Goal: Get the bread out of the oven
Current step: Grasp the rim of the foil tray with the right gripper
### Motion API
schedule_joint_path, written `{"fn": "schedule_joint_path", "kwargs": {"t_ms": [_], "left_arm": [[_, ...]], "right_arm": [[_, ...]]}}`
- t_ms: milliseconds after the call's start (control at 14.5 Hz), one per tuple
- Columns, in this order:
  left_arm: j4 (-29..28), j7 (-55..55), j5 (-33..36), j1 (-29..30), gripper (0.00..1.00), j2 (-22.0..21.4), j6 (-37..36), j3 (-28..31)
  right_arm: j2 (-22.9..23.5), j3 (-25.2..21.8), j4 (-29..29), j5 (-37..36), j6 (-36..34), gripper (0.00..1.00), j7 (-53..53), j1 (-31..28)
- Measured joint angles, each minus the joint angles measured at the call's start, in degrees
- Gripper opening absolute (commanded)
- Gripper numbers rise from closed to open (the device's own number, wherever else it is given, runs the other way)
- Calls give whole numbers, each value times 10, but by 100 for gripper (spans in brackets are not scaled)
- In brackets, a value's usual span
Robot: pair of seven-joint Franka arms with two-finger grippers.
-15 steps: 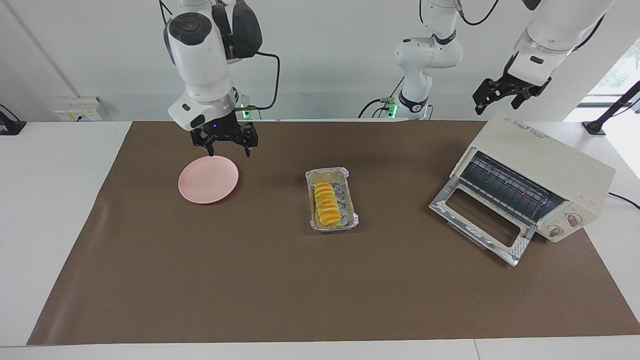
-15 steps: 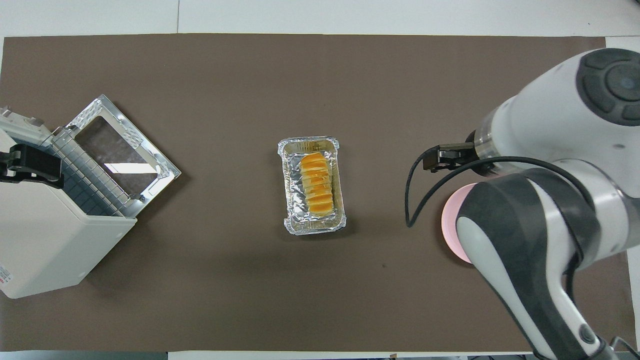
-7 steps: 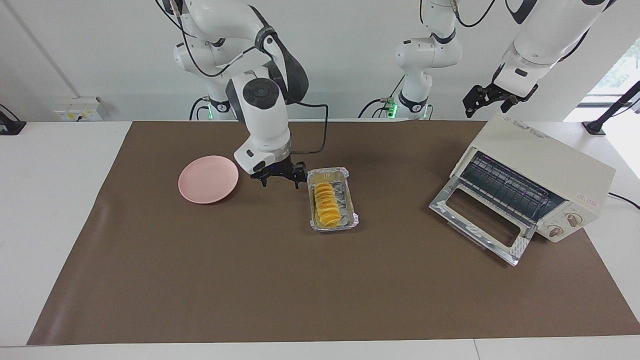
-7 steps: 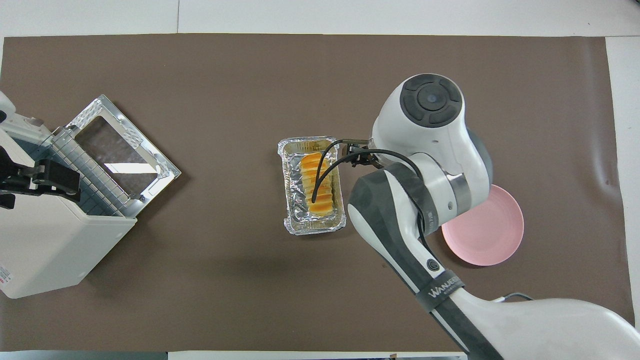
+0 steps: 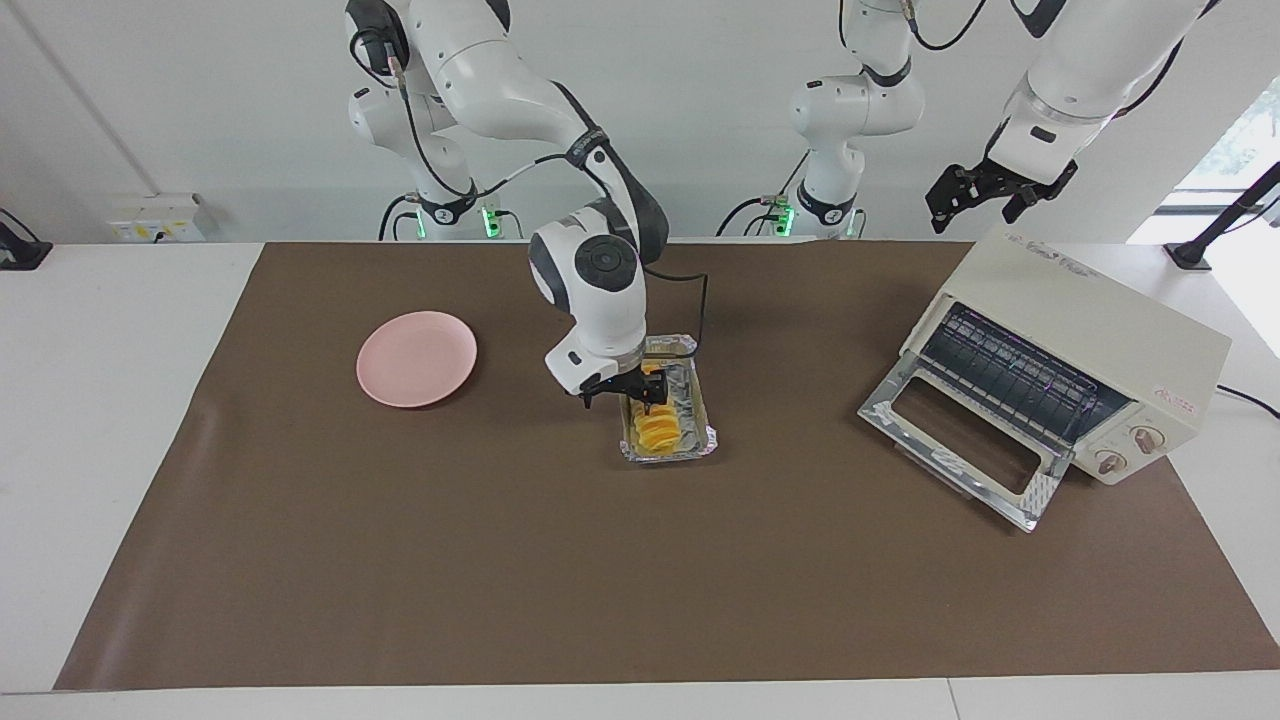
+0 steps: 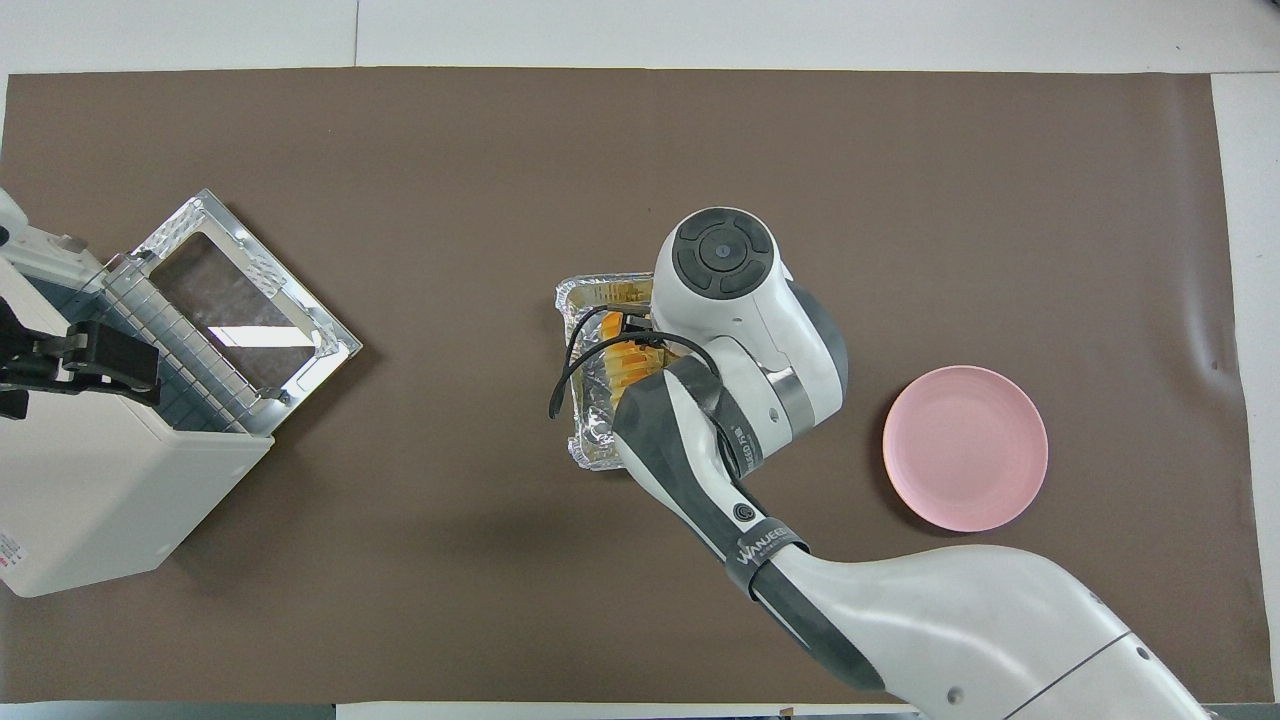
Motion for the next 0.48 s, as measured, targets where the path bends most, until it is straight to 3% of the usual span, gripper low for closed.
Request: {"fn": "schedule_joint_path", "kwargs": {"t_ms": [207,275,413,482], "left_arm": [[-26,1,0,0,100,0,10,-2],[-30,1,-1,0,100,0,10,-2],[-31,1,-1,0,100,-1,10,-3],[-31,1,-1,0,100,-2,10,-2]], "right_arm": [[1,-1,-17,0,31,86,0,0],[1,-1,-25,0,43,76,0,0],[1,-1,-37,0,55,9,-3,0],[1,-1,-38,0,56,0,-7,0]]}}
